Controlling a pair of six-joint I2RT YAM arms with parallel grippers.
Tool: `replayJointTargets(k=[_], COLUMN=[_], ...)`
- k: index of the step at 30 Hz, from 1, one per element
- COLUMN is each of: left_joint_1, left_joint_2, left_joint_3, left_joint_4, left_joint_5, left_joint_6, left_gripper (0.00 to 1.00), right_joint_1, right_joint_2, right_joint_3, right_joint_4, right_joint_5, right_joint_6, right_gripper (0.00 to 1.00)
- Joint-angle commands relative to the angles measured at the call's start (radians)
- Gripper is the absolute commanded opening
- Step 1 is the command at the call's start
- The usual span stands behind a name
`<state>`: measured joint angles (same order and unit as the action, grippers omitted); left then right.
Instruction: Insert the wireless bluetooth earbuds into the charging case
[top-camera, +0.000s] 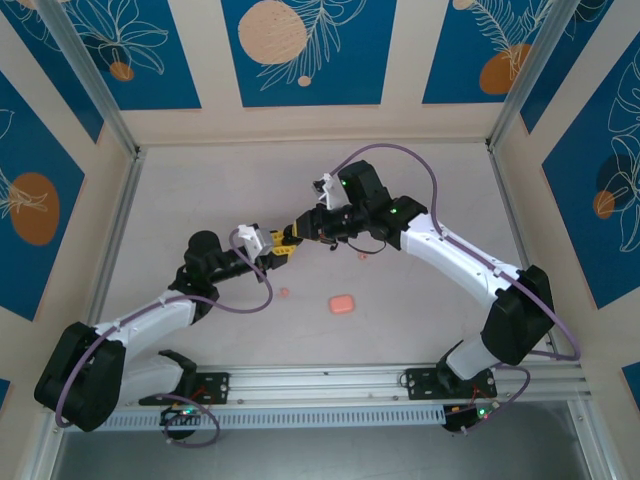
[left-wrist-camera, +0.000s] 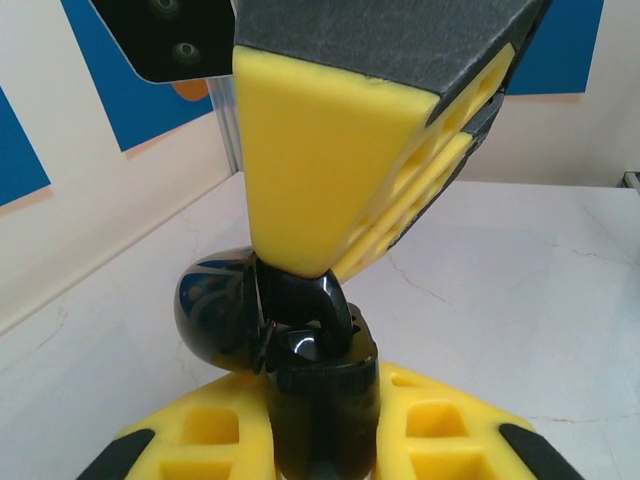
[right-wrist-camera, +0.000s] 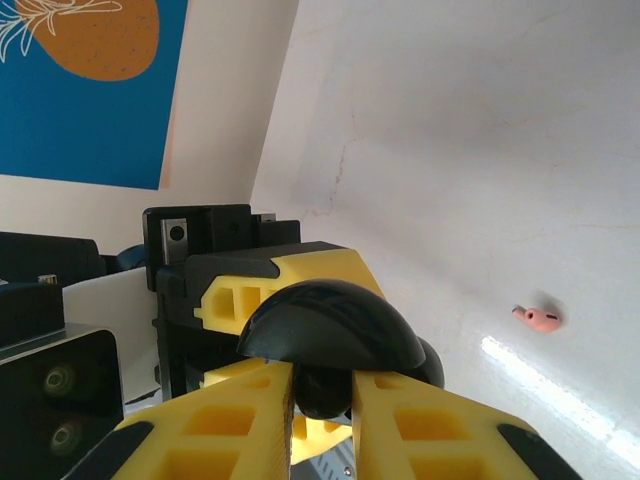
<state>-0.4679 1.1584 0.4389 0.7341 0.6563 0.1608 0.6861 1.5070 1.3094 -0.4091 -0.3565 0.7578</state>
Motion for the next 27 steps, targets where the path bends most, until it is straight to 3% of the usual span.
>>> replayJointTargets(k=[1, 27], left_joint_1=[-0.016, -0.015], left_joint_2=[-0.013, -0.01], left_joint_3=[0.011, 0.026], left_joint_4=[0.01, 0.012], left_joint_5=[0.014, 0.06], left_joint_6=[0.019, -0.02], left_gripper=[0.01, 0.01], right_joint_1=[0.023, 0.023], right_joint_2=[0.015, 0.007], right_joint_3=[0.027, -0.001], right_joint_4=[-0.018, 0.001], right_joint_5=[-0.038, -0.134], right_joint_6=[-0.06, -0.33], right_gripper=[0.21, 0.21])
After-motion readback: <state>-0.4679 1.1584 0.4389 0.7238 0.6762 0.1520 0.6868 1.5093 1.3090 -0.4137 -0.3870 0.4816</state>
